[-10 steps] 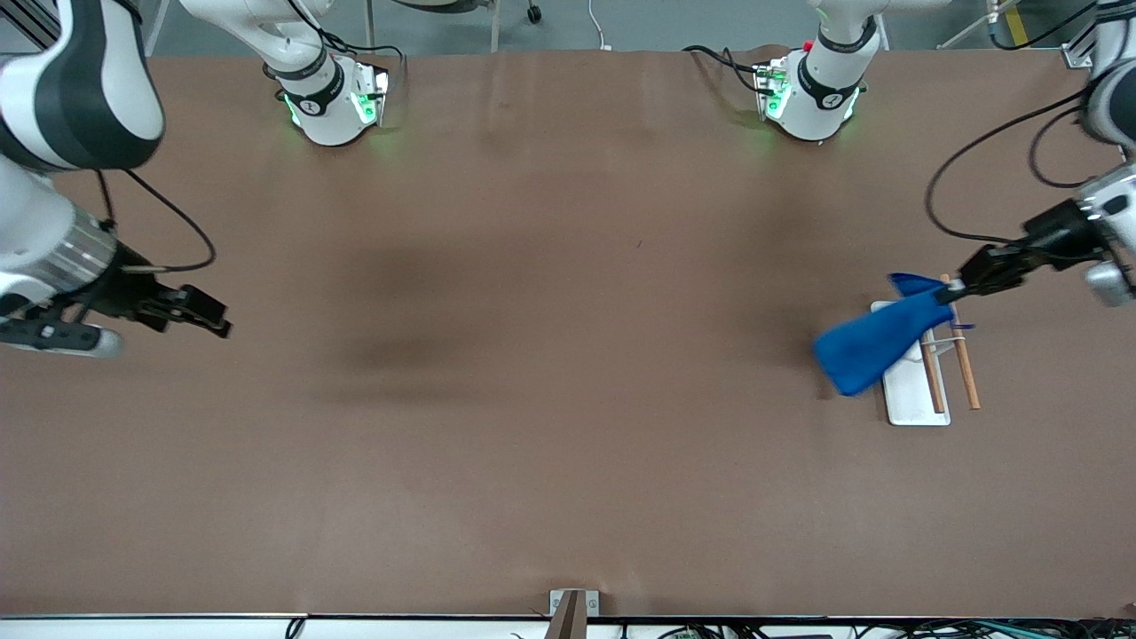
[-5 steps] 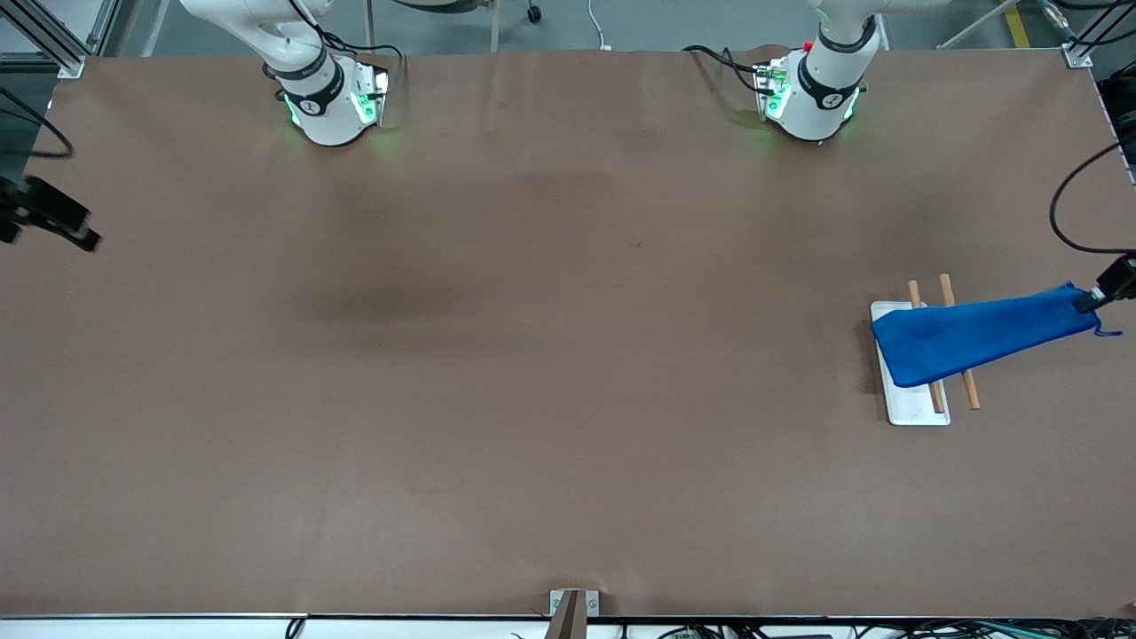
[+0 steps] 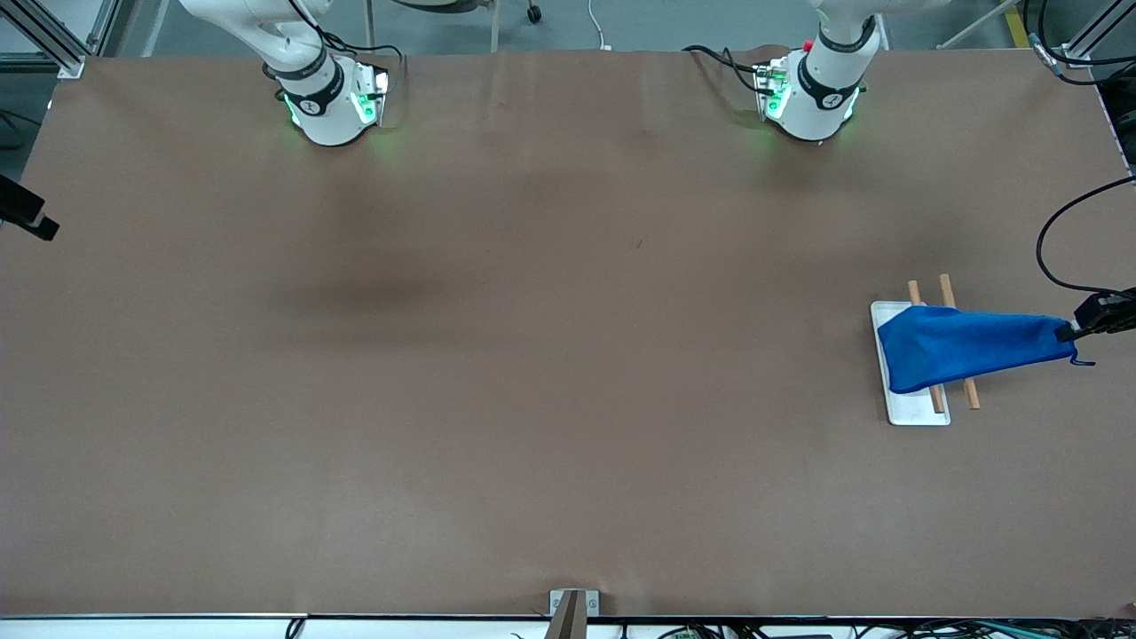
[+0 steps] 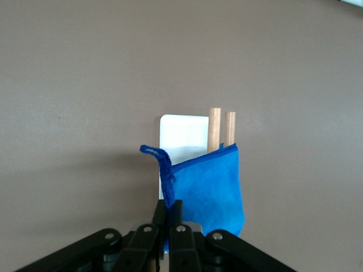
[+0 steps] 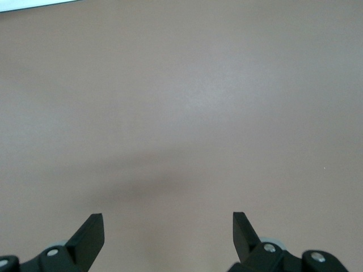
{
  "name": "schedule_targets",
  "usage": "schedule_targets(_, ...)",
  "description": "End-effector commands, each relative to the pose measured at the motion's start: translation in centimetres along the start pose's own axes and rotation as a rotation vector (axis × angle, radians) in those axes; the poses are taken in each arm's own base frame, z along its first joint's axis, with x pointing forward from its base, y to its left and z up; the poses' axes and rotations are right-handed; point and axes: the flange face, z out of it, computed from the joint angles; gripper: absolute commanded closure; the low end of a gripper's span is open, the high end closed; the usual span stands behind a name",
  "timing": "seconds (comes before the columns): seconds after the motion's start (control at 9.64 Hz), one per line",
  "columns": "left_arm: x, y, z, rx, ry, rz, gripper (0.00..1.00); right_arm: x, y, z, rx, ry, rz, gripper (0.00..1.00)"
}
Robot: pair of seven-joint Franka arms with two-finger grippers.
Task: Right arm passes towel to left arm to hang
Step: 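Lower the towel over the dowels and open the left gripper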
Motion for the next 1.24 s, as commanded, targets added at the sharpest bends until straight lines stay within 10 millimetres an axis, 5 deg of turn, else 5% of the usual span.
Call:
schedule_targets(0.0,-0.8,-1.7,1.5,0.016,-0.041,0.035,0.02,-0.1,-0.1,0.2,-0.024,0.008,-0.015,0.0)
schedule_targets(0.41,-2.2,-3.1,1.3,0.033,-0.068,0.029,0.0,-0.1,0.4,0.2,-0.019,0.009,-0.003,0.0)
schedule_targets(0.62,-0.6,-0.8,1.2,0.067,-0.085,0.082,0.0,-0.1,0.3,0.3,-0.017,0.004,-0.003,0.0)
schedule_targets(0.83,1.7,5.6,-0.7,0.147,-0.12,0.128,0.0,-0.1,0.2,0.4,-0.015,0.001,-0.001,0.0)
schedule_targets(1.14,2.4,19.5,-4.5,0.298,-0.119,0.108,0.0,-0.1,0.1,0.4,-0.01,0.002,0.001,0.0)
